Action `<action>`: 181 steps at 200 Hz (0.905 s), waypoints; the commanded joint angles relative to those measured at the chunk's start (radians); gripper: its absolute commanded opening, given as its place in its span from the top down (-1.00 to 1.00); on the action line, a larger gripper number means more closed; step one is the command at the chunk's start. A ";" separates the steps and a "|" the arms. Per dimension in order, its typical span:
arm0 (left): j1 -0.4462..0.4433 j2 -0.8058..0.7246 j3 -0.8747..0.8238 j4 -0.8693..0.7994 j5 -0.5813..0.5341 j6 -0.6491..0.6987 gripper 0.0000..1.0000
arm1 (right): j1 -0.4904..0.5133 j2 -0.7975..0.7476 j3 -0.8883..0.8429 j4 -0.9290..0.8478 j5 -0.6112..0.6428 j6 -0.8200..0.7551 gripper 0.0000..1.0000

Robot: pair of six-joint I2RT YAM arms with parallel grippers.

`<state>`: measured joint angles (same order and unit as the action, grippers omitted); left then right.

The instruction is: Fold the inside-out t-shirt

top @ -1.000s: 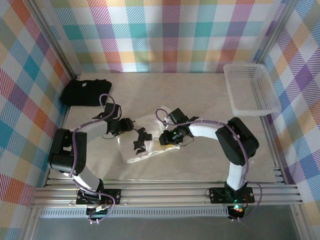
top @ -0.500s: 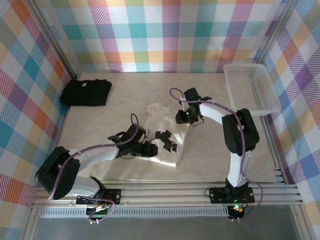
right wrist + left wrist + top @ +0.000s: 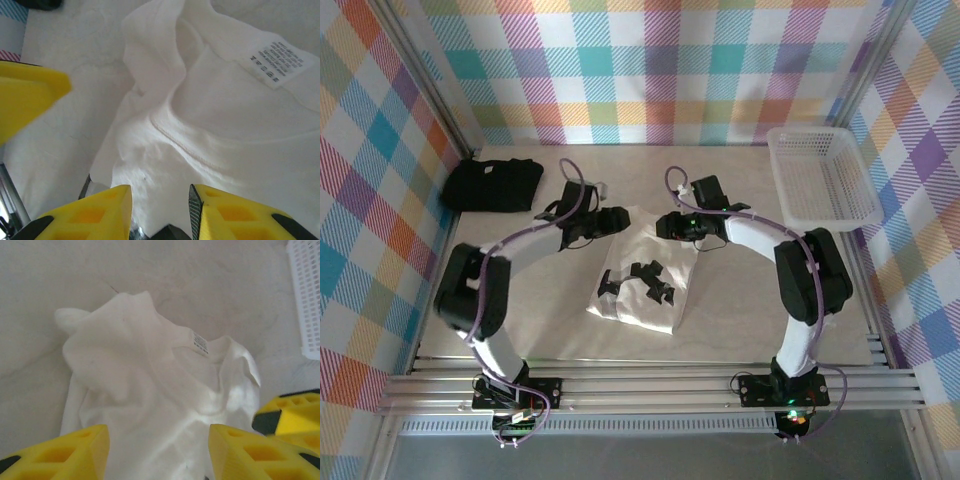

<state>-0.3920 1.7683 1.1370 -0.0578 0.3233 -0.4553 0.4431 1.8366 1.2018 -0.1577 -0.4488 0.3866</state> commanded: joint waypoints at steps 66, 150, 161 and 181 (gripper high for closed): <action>0.047 -0.067 -0.110 -0.150 -0.002 -0.029 -0.10 | 0.037 0.294 0.446 -0.183 0.095 -0.196 -0.03; -0.056 -0.187 -0.319 -0.175 -0.107 -0.018 -0.09 | 0.084 0.509 0.765 -0.397 0.183 -0.332 -0.05; -0.065 -0.182 -0.319 -0.184 -0.131 -0.010 -0.09 | 0.090 0.528 0.799 -0.423 0.190 -0.346 -0.03; -0.075 -0.173 -0.328 -0.184 -0.156 -0.004 -0.07 | 0.098 0.558 0.850 -0.464 0.205 -0.361 0.04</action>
<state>-0.4534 1.5955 0.8227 -0.2195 0.2268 -0.4786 0.5308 2.3619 1.9835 -0.5354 -0.2661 0.0807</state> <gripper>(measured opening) 0.542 0.495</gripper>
